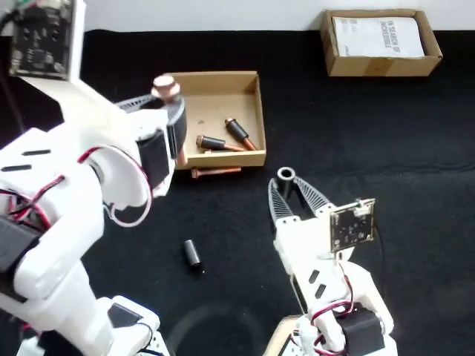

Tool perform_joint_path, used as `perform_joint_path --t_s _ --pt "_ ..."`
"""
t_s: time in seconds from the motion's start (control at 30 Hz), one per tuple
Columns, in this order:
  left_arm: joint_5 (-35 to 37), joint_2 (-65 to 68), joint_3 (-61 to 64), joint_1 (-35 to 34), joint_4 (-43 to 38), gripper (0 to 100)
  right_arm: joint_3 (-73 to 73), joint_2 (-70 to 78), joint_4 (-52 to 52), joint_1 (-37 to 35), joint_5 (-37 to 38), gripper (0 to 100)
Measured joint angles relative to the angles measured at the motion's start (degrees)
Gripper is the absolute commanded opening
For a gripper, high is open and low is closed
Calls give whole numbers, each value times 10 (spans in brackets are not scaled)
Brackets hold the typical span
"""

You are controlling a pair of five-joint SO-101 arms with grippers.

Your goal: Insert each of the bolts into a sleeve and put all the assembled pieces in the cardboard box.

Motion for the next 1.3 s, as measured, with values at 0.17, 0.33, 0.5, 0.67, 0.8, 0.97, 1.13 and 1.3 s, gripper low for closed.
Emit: perform_joint_path --t_s 0.17,0.33,0.5,0.67,0.8,0.97,1.13,1.3 --pt "0 -46 163 1 -68 8 0 2 0 -28 0 8" --pt "0 -94 357 -38 -201 8 -41 80 0 -33 0 8" --pt "1 -156 565 -35 -365 8 -96 193 0 -38 0 8" --pt "1 -207 731 10 -492 8 -99 251 -1 -91 0 8" --pt "1 -237 784 33 -546 8 -89 273 -18 -122 0 8" --pt "1 -251 787 32 -560 8 -65 279 -59 -127 0 8" --pt "1 -251 787 35 -560 8 -60 280 -74 -127 0 8" --pt "41 -251 787 51 -560 8 -55 280 -76 -127 0 8"
